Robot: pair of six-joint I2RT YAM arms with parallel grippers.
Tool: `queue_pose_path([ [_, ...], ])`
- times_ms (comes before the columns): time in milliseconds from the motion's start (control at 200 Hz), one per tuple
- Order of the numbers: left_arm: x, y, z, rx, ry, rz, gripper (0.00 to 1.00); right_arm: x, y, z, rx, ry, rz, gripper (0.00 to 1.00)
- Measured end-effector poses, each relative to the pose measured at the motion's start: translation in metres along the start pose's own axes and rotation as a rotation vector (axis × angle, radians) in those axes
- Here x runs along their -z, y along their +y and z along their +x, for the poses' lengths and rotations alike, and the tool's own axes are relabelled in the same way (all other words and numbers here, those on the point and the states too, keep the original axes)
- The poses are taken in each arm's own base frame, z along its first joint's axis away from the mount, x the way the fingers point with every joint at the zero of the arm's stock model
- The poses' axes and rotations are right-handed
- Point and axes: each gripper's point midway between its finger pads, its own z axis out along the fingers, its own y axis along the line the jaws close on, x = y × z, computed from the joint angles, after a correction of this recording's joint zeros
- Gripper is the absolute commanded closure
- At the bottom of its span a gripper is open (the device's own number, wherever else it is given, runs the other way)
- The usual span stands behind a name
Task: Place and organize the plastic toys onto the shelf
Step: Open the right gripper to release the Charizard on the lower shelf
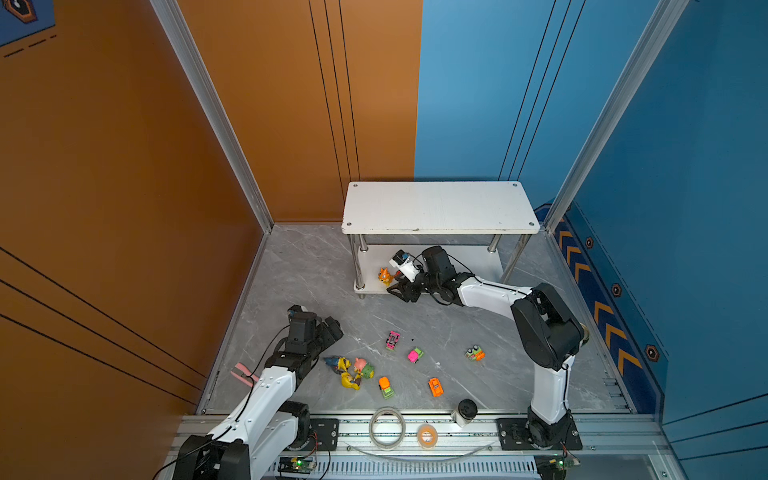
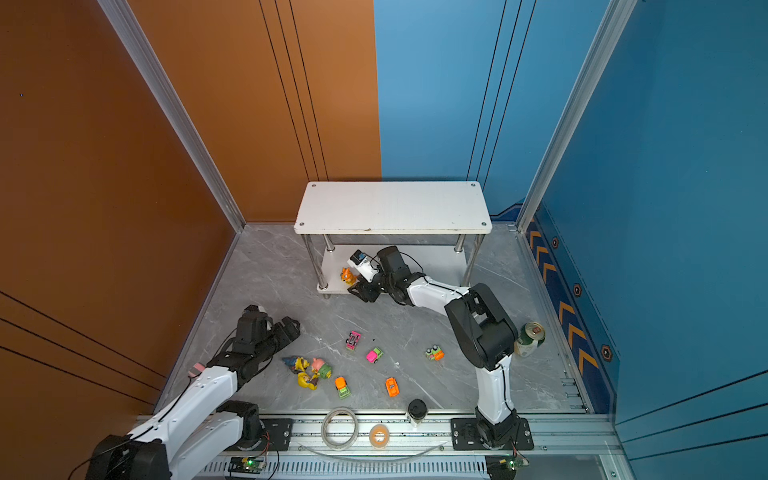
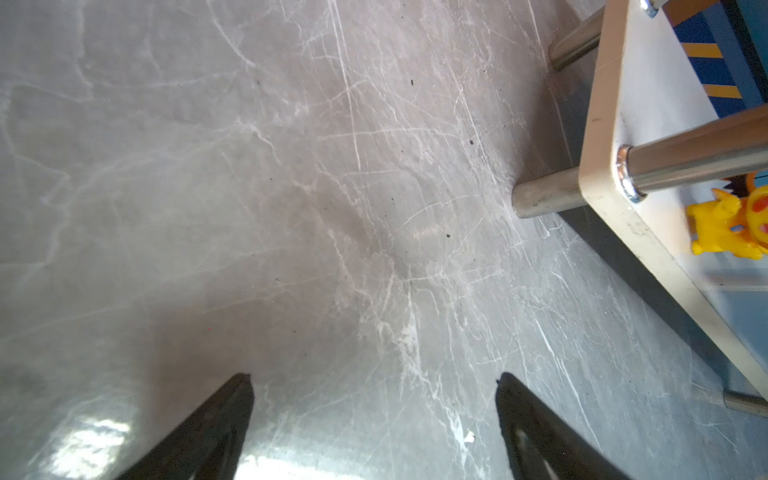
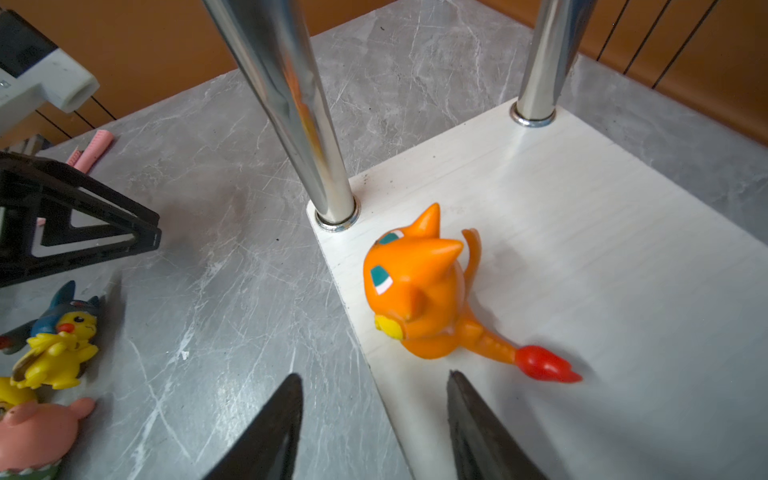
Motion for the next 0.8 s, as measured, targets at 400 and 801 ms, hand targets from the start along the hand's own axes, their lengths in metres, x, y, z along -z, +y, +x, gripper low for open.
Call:
queue_pose_path([
  [400,0.0,0.001,0.0,0.0,0.0,-0.002,0.06,0.009,-0.026,0.005,-0.102,-0.004,0.073,1.0],
  [801,0.0,0.001,0.0,0.0,-0.001,-0.004,0.06,-0.002,-0.06,-0.006,-0.112,0.014,0.212,1.0],
])
